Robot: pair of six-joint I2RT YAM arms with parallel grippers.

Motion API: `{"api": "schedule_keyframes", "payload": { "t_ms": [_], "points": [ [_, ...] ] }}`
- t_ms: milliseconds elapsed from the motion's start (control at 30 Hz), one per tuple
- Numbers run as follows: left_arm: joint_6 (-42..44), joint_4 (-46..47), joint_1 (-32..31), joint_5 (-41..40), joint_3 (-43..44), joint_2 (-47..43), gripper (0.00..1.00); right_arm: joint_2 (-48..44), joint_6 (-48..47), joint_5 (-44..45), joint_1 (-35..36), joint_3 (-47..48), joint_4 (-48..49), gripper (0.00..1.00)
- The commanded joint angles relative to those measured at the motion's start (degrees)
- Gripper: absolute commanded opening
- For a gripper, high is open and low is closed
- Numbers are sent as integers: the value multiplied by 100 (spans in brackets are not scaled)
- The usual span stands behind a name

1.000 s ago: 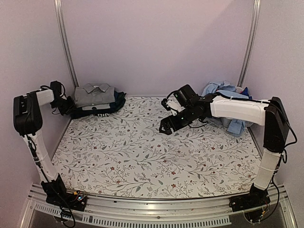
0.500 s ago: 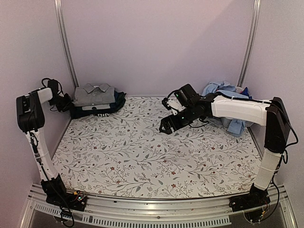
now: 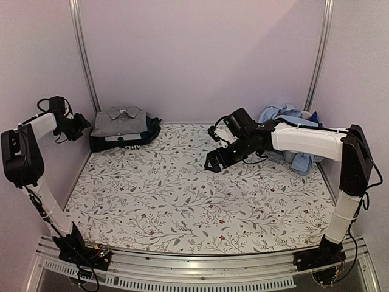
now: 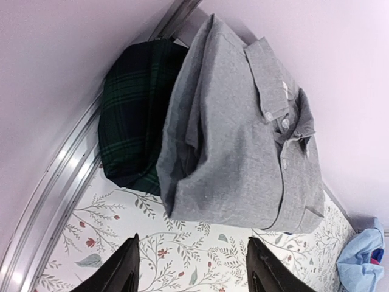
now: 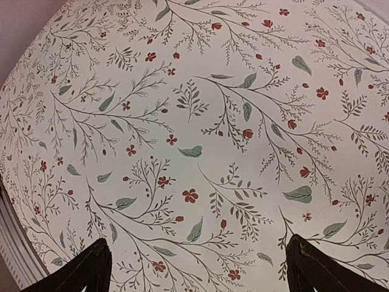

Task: Fold and stack the mixed laundry pile
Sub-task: Adjust the rectangle-folded shirt at the corner of the board.

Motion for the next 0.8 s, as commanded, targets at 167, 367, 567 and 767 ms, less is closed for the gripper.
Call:
{"api": "schedule_keyframes", "payload": {
  "t_ms": [167,367,567,767],
  "points": [
    [-676,345,-322,337,202,601,54,-109,-52,-27,-45,52,44,99],
    [-956,370,-350,255,408,1066,37,-107,-29,-23,-48,50,40,99],
    [-986,426,-279,37,624,1351,10,-108,24,-5,-48,35,27,99],
    [-842,290,-66,-91,1046,1633,0,-117,61,12,-47,17,-13,99]
  ]
}}
